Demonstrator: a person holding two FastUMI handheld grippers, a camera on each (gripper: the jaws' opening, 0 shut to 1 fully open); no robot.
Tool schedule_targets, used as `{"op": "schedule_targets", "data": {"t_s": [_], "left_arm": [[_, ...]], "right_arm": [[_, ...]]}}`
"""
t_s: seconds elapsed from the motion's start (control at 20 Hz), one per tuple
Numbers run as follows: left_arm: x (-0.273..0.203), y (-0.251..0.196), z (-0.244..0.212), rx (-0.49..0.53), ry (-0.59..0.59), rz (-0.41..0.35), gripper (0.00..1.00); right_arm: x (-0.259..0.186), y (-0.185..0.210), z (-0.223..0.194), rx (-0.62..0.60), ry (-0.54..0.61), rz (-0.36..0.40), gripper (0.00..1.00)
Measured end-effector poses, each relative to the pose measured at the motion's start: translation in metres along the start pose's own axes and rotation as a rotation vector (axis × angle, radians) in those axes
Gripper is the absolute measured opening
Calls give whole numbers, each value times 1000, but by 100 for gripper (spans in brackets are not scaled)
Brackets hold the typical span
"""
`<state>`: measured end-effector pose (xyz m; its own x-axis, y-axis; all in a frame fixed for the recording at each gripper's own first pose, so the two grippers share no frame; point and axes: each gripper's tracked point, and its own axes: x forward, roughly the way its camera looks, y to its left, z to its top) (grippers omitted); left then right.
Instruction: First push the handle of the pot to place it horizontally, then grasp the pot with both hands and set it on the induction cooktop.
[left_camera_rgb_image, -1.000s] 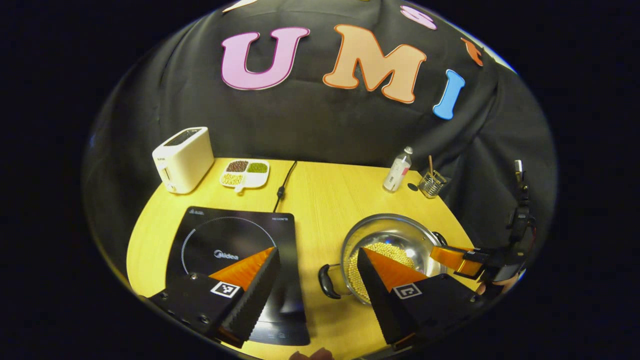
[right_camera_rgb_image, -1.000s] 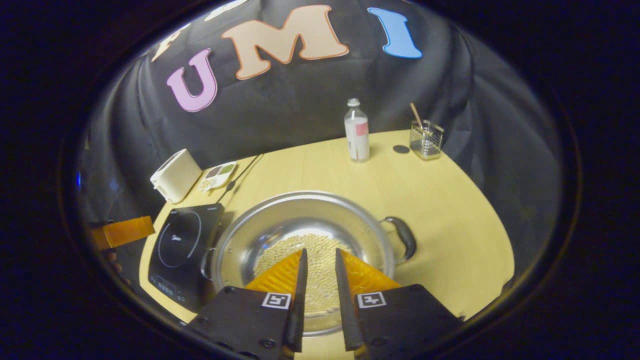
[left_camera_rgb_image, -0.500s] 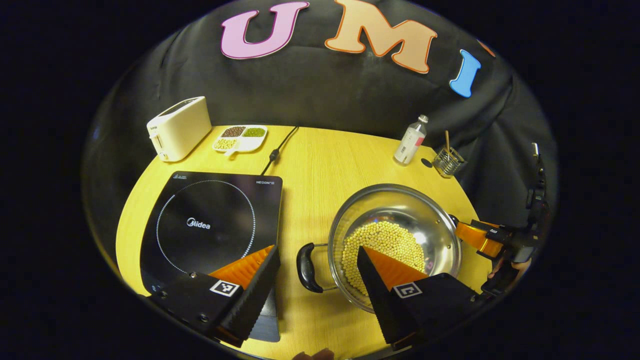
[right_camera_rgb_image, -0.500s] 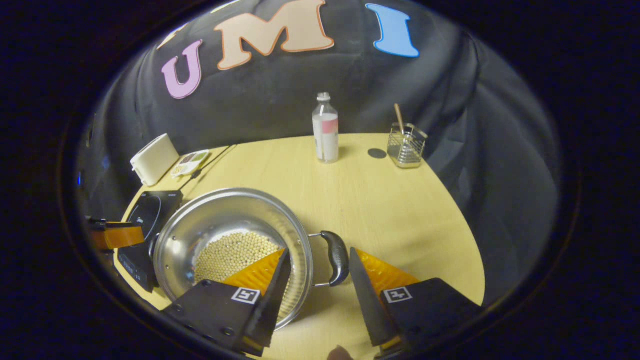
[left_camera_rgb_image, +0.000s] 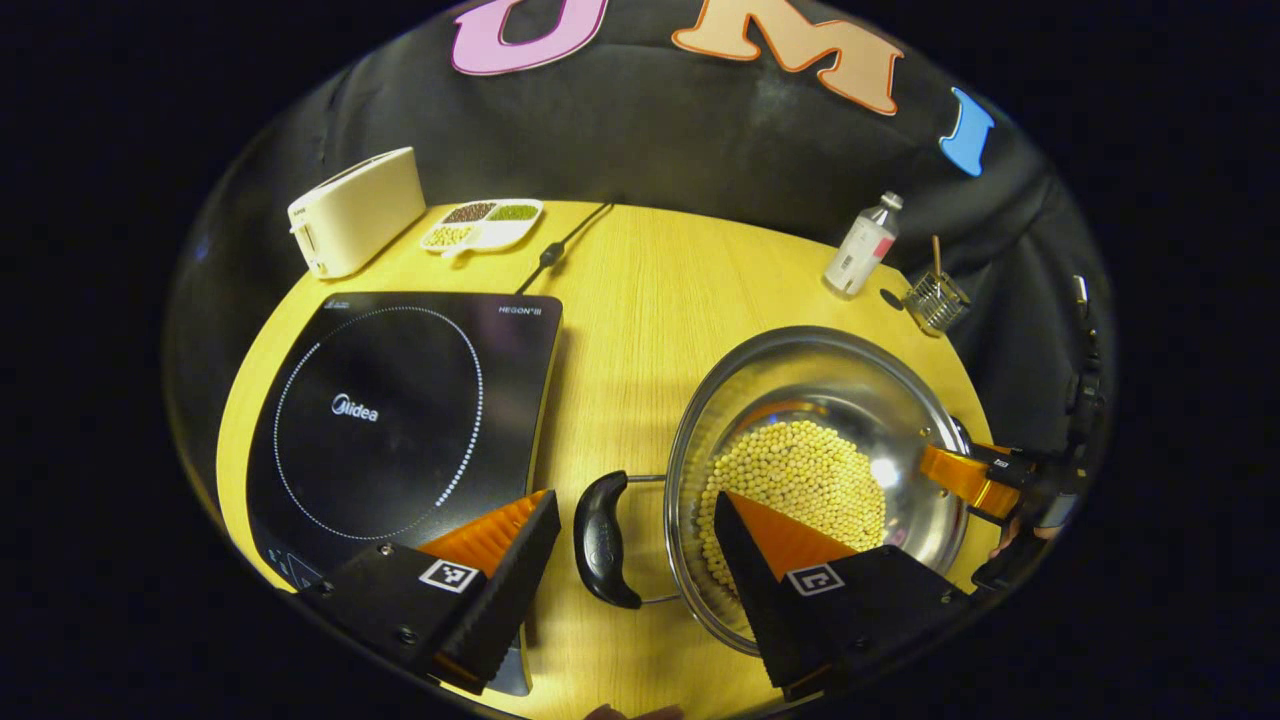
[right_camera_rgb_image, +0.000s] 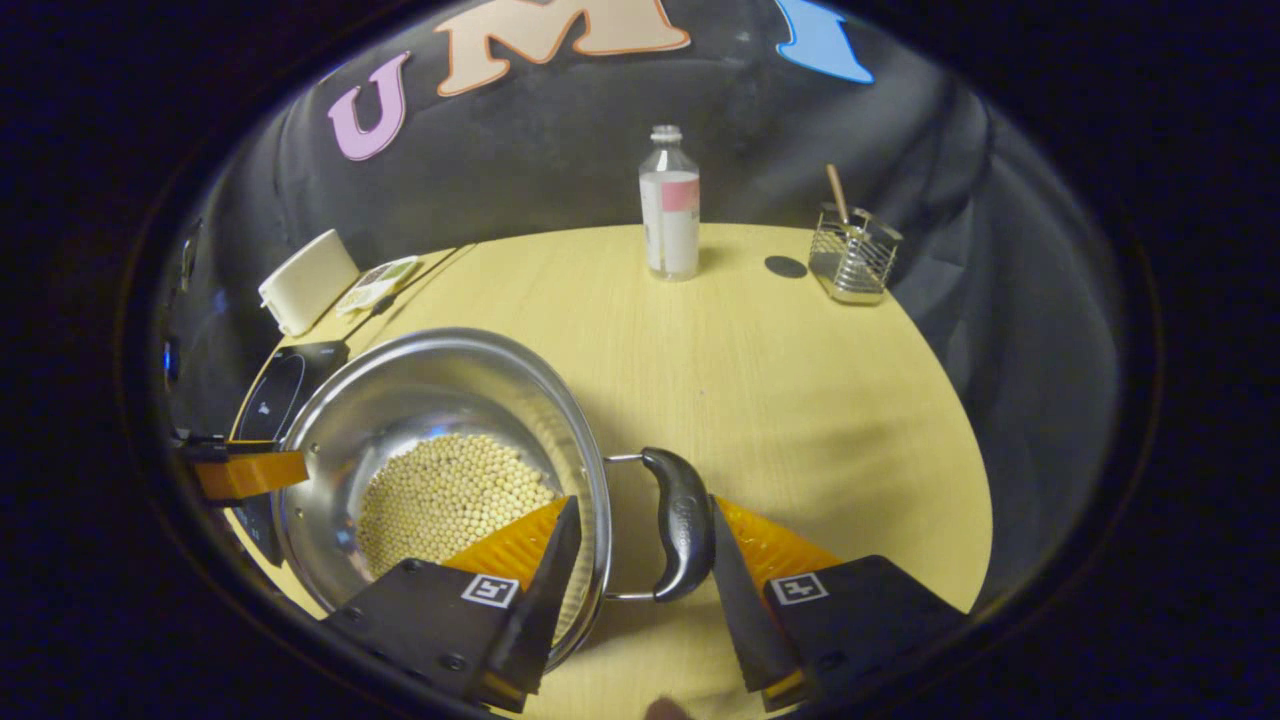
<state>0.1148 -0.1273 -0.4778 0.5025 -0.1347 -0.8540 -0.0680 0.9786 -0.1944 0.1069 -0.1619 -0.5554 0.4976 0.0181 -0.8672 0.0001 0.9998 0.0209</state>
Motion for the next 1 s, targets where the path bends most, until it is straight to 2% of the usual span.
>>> {"op": "schedule_targets", "data": {"t_s": [0.1, 0.15, 0.2, 0.35, 0.4, 0.45, 0.5, 0.55, 0.6, 0.65, 0.7, 0.75, 0.8, 0.85, 1.0], "left_arm": [[9, 0, -8, -43, 37, -15, 93], [13, 1, -14, -60, 59, -15, 90], [15, 3, -16, -65, 63, -19, 90], [23, 1, -21, -62, 68, -30, 76], [24, -2, -29, -65, 95, -47, 79], [22, -2, -31, -73, 110, -46, 70], [27, -3, -28, -83, 96, -52, 68], [28, -4, -25, -97, 90, -59, 69], [27, -3, -27, -118, 108, -65, 66], [25, -5, -27, -139, 114, -73, 65], [26, -6, -25, -159, 112, -80, 64], [25, -6, -23, -166, 109, -80, 60], [24, -5, -20, -158, 104, -78, 59], [22, -2, -16, -145, 93, -76, 59], [18, -1, -12, -154, 77, -79, 59]], "right_arm": [[5, -2, -3, 25, 24, 21, 74], [7, -2, -6, 24, 35, 25, 65], [1, -4, -5, 25, 37, 34, 62], [10, -2, -6, 47, 48, 47, 60], [8, -2, -6, 51, 50, 52, 61], [4, -2, -3, 58, 49, 56, 61], [9, -1, -5, 60, 56, 59, 51], [7, -1, -5, 69, 55, 62, 56], [2, 0, -5, 75, 63, 60, 46], [3, -1, -7, 78, 65, 60, 51], [2, -2, -9, 83, 72, 56, 45], [1, -1, -9, 92, 75, 56, 51], [-1, 0, -9, 98, 76, 53, 45], [-4, 0, -7, 97, 72, 51, 51], [-16, 5, 0, 114, 52, 48, 51]]}}
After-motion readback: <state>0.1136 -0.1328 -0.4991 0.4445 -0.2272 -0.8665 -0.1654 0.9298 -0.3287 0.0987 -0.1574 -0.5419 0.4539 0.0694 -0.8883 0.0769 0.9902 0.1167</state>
